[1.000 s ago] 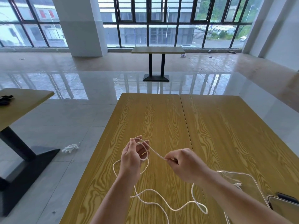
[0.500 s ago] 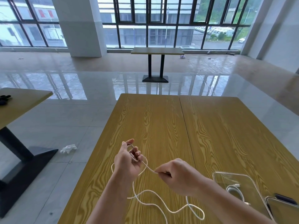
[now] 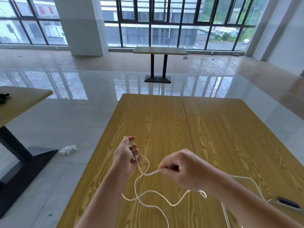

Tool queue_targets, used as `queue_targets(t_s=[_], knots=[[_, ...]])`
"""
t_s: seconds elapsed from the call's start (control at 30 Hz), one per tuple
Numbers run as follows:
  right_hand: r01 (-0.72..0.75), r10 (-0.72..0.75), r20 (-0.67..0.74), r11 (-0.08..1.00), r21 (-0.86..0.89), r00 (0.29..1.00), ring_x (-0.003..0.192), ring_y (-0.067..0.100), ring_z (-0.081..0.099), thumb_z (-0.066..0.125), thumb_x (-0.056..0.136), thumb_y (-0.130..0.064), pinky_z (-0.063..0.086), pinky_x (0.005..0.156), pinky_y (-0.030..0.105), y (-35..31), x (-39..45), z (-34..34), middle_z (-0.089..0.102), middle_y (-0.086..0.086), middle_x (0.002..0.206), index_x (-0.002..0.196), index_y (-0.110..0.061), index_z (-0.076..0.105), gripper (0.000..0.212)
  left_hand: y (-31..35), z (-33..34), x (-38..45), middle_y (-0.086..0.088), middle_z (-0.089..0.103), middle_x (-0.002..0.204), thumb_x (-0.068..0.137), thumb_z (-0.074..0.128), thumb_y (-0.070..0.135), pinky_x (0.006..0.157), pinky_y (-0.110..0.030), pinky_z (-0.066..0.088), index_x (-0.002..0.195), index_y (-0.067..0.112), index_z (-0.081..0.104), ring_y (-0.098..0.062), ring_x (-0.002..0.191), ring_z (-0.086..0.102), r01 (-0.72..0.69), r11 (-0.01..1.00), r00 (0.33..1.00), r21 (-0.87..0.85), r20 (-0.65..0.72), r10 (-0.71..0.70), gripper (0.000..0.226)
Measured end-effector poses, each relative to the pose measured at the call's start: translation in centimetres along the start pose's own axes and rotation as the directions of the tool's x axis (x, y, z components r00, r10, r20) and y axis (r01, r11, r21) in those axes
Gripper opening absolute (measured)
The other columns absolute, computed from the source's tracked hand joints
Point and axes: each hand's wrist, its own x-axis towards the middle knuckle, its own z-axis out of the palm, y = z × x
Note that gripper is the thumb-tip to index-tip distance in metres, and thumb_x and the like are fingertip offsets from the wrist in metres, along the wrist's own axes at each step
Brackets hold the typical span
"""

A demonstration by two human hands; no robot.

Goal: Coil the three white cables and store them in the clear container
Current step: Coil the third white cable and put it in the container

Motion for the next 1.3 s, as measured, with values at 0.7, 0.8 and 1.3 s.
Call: queue_targets(t_s=[0.7,0.8,1.3], knots=[[-0.081,0.118,-0.388,0.991,0.111,0.914,0.056,0.000,0.060,0.076,0.086,-0.025,0.046,0.052,0.013,1.7,2.7,-2.0,0.069,-0.010,0.062,0.071,-0.022,0.074,0.015,-0.1,1.9,-4.8,-0.008,0.068,0.111,0.089,0.053,0.053,0.071,-0.036,0.057,0.111,0.025,0.068,-0.021,0.095,0.066,-0.218,0.824,0.749,0.522,0.631,-0.202,0.039],[-0.107,0.155,-0.363,0.983,0.151,0.919,0.051,-0.001,0.054,0.075,0.086,-0.027,0.044,0.049,0.014,2.4,2.9,-2.1,0.065,-0.016,0.057,0.071,-0.023,0.075,0.016,0.0,2.0,-5.0,-0.004,0.069,0.099,0.101,0.045,0.043,0.063,-0.034,0.055,0.102,0.020,0.067,-0.018,0.085,0.065,-0.229,0.817,0.746,0.529,0.634,-0.201,0.031],[-0.204,0.216,-0.307,0.976,0.070,0.927,0.037,0.001,0.045,0.061,0.098,-0.020,0.037,0.039,0.015,5.7,1.7,-2.7,0.063,-0.006,0.056,0.101,-0.020,0.077,0.017,1.4,1.0,-3.3,-0.015,0.076,0.098,0.107,0.035,0.035,0.057,-0.037,0.058,0.104,0.011,0.067,-0.027,0.078,0.072,-0.114,0.959,0.968,0.258,0.246,0.049,0.041]])
